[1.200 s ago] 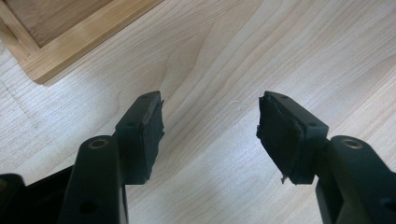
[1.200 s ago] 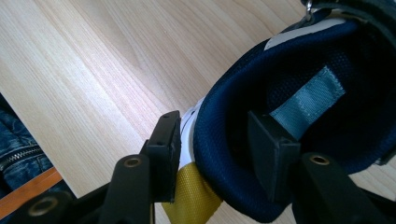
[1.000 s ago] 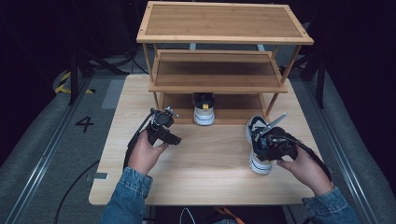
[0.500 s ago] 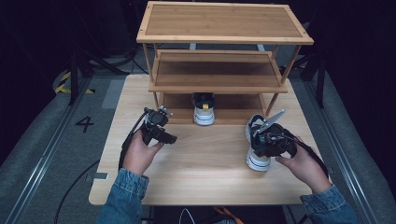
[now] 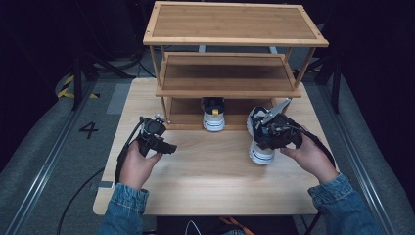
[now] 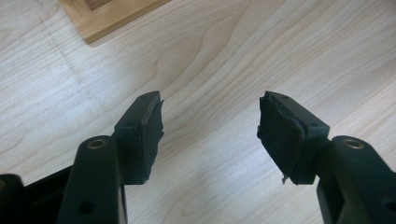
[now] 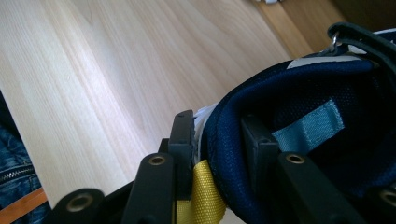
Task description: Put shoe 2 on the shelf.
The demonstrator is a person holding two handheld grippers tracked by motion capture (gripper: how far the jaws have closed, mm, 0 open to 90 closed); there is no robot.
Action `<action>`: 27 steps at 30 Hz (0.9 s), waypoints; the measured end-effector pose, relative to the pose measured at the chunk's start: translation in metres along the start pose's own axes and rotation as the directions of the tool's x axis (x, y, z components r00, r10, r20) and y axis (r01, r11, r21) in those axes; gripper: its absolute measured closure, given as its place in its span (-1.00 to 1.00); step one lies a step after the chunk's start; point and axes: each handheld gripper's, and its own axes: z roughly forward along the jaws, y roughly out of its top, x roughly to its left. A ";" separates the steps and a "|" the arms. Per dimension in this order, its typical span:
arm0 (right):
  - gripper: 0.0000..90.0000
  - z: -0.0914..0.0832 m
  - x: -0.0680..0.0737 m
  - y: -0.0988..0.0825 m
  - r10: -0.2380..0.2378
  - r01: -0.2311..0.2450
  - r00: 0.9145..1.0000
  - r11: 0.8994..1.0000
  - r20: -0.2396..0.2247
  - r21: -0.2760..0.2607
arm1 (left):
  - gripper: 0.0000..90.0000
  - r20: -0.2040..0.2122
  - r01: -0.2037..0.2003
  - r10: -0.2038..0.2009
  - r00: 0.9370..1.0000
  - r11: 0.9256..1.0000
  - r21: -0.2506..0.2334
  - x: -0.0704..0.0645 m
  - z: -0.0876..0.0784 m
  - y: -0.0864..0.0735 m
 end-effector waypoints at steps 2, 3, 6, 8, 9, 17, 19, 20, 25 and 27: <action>0.54 0.001 -0.003 0.005 -0.007 0.007 1.000 1.000 -0.002 -0.003 | -0.11 0.000 0.008 -0.008 1.000 1.000 -0.005 0.001 -0.001 -0.002; 0.54 0.001 -0.005 0.008 -0.013 0.013 1.000 1.000 0.001 -0.007 | -0.11 -0.004 0.003 -0.003 1.000 1.000 -0.004 0.003 -0.001 -0.003; 0.54 0.004 -0.010 0.016 -0.026 0.026 1.000 1.000 0.004 -0.004 | -0.11 -0.003 0.009 -0.009 1.000 1.000 -0.003 0.006 -0.003 -0.007; 0.53 0.007 -0.013 0.021 -0.032 0.032 0.999 0.999 0.003 -0.004 | -0.12 -0.009 0.025 -0.025 1.000 1.000 -0.012 0.006 -0.005 -0.009; 0.53 0.008 -0.015 0.024 -0.037 0.037 0.999 0.999 0.005 -0.005 | -0.12 -0.007 0.028 -0.028 1.000 0.999 -0.016 0.007 -0.006 -0.010; 0.53 0.024 -0.028 0.042 -0.078 0.078 0.997 0.997 0.006 -0.006 | -0.12 -0.018 0.044 -0.045 0.999 0.999 -0.014 0.010 -0.010 -0.018; 0.53 0.030 -0.031 0.047 -0.086 0.086 0.996 0.996 -0.003 -0.003 | -0.11 -0.025 0.054 -0.054 0.998 0.998 -0.018 0.012 -0.012 -0.025; 0.53 0.033 -0.033 0.049 -0.087 0.087 0.996 0.996 -0.004 -0.001 | -0.11 -0.025 0.054 -0.054 0.998 0.998 -0.018 0.012 -0.012 -0.025; 0.52 0.045 -0.039 0.057 -0.092 0.092 0.996 0.996 -0.005 0.013 | -0.11 -0.044 0.077 -0.078 0.996 0.997 -0.010 0.014 -0.012 -0.036; 0.52 0.050 -0.041 0.060 -0.094 0.094 0.996 0.995 -0.001 0.022 | -0.11 -0.046 0.087 -0.087 0.995 0.996 -0.007 0.014 -0.013 -0.040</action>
